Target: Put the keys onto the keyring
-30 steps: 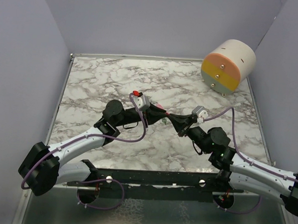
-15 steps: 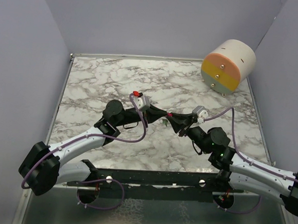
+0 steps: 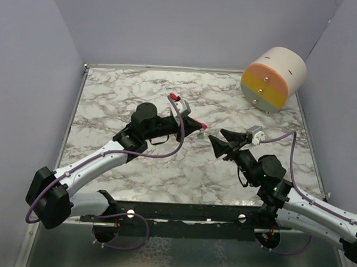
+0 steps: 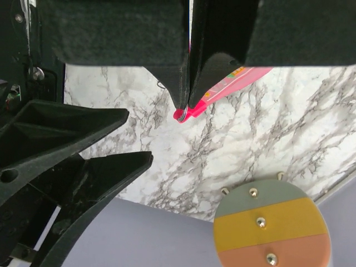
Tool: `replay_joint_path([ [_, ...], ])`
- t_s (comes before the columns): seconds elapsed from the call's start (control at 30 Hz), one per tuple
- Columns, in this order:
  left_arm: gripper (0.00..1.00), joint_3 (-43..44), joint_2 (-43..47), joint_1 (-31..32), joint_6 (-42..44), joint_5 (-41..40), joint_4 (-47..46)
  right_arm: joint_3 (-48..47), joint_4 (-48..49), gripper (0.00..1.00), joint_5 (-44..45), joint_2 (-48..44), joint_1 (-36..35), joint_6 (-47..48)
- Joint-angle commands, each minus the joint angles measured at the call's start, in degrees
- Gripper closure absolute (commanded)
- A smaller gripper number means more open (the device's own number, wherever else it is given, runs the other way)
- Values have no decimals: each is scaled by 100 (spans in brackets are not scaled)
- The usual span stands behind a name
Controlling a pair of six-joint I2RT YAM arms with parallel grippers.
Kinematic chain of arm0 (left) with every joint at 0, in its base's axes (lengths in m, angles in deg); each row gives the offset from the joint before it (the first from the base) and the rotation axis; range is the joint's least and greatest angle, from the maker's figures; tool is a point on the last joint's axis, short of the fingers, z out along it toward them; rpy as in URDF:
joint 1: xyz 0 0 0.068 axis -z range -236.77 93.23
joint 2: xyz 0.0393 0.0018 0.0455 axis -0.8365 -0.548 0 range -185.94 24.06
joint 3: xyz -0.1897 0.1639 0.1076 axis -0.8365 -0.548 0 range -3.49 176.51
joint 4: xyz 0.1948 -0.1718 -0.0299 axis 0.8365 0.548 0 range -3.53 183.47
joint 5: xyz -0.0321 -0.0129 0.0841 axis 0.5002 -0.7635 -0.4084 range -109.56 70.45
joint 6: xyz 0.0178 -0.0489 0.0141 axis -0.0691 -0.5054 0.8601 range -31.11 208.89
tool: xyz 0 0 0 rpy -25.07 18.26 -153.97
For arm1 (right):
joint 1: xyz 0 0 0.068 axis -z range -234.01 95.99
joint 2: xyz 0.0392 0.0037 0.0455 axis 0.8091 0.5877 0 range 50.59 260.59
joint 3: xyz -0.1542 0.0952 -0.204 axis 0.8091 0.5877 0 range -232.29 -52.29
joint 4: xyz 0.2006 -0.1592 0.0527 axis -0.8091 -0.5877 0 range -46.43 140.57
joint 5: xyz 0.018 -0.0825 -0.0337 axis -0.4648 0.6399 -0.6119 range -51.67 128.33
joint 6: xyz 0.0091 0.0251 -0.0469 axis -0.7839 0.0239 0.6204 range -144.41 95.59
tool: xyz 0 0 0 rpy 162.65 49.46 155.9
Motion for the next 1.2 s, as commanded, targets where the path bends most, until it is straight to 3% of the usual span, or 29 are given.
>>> replay_joint_path([
  [0.0,100,810,-478,25,344,-46,1658,-4,-572,48,836,-22,-25,-220],
  [0.23,100,1724,-1288,17,880,449,3150,-140,-845,48,1292,237,-30,-365],
  [0.4,100,2216,-1591,17,1189,111,3905,-108,-911,48,1345,180,-28,-372],
  [0.7,100,2656,-1750,17,1301,-78,4246,-28,-859,48,936,130,-30,-271],
  [1.0,100,2867,-1893,17,1449,-86,4570,-48,-546,51,-140,493,-24,-110],
  [1.17,100,2888,-1976,25,1424,-117,4638,-136,-421,57,-460,927,-31,-55],
])
